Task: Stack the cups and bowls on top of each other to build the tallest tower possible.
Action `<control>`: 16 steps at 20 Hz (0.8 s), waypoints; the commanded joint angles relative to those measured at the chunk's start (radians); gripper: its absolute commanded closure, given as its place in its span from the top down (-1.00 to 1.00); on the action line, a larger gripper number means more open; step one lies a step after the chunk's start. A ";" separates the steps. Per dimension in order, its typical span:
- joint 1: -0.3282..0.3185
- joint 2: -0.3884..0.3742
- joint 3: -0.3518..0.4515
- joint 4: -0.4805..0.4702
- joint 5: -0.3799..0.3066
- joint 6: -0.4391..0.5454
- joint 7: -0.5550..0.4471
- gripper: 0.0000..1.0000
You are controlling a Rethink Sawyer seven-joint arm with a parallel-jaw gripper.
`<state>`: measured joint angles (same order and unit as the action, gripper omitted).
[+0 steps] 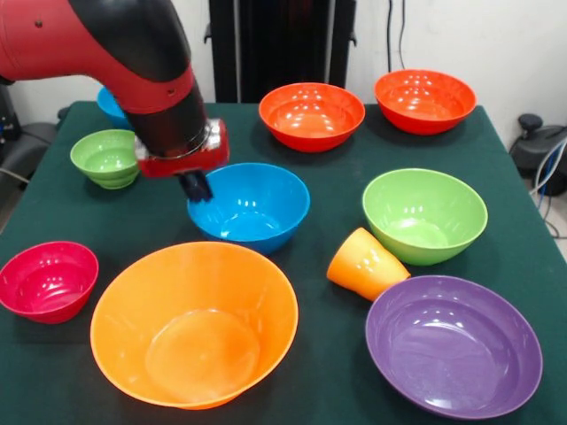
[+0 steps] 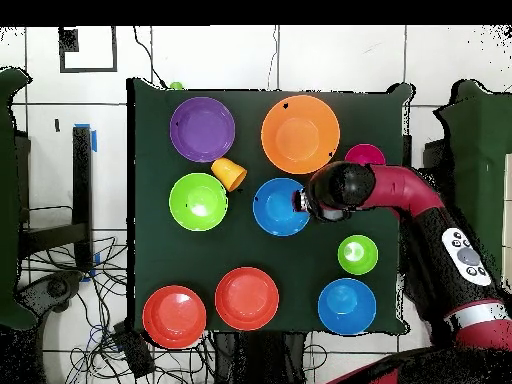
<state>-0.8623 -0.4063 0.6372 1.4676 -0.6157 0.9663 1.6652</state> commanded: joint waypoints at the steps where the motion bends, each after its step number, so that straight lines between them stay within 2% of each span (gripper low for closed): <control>1: -0.023 0.004 0.021 0.107 -0.100 -0.343 -0.036 -1.00; 4: -0.033 0.003 0.001 0.135 -0.102 -0.448 -0.025 -1.00; 8: -0.040 -0.004 -0.015 0.170 -0.102 -0.536 -0.009 -1.00; 13: -0.060 0.004 -0.023 0.203 -0.118 -0.616 -0.022 -1.00; 16: -0.071 -0.003 -0.011 0.215 -0.112 -0.630 -0.026 -1.00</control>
<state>-0.9384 -0.4175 0.6372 1.5987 -0.6491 0.4012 1.6652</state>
